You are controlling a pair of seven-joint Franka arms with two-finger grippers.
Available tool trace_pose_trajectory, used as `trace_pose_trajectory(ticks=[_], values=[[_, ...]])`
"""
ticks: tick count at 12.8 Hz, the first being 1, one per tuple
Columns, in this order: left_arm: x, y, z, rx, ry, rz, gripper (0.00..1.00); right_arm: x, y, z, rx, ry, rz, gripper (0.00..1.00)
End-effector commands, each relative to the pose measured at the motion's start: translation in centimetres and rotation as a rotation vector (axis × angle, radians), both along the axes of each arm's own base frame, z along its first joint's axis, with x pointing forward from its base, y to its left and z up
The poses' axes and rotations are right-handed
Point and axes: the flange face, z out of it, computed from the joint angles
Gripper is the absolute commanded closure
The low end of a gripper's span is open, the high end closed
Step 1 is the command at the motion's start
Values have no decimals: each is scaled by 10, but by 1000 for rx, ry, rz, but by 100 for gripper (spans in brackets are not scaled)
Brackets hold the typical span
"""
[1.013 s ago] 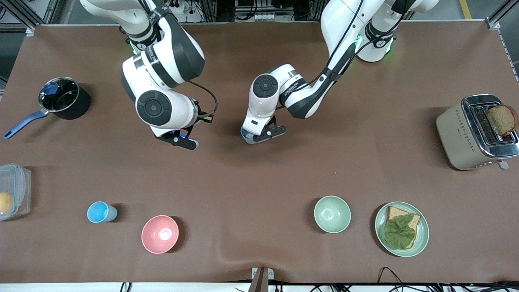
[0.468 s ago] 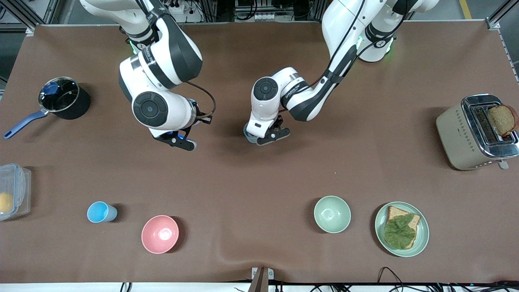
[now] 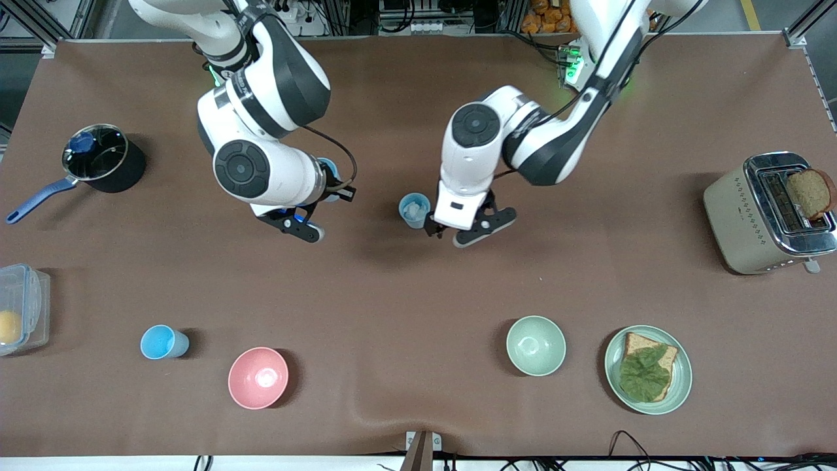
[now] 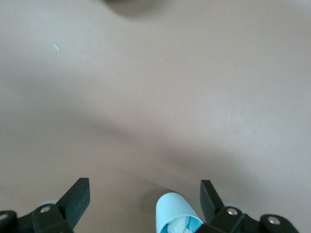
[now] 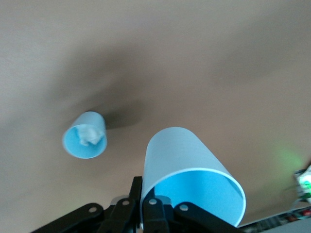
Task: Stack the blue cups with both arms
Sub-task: 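Lower the right cup into the placed cup while the left gripper withdraws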
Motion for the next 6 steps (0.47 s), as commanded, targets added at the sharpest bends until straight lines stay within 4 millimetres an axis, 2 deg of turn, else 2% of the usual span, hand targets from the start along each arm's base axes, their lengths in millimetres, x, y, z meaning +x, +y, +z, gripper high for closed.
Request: trace_pose_trajectory(ticks=[1, 2, 3, 5, 6], values=[[14, 41, 41, 42, -25, 20, 0, -13, 47, -12, -2, -20, -17, 100], [26, 63, 57, 43, -41, 13, 0, -24, 77, -20, -2, -39, 26, 100], [38, 89, 73, 49, -56, -19, 0, -30, 98, -32, -13, -42, 48, 100], [56, 143, 105, 69, -81, -75, 0, -38, 131, -46, -20, -60, 48, 100], [61, 167, 117, 83, -82, -117, 0, -41, 140, -54, -23, -67, 50, 100]])
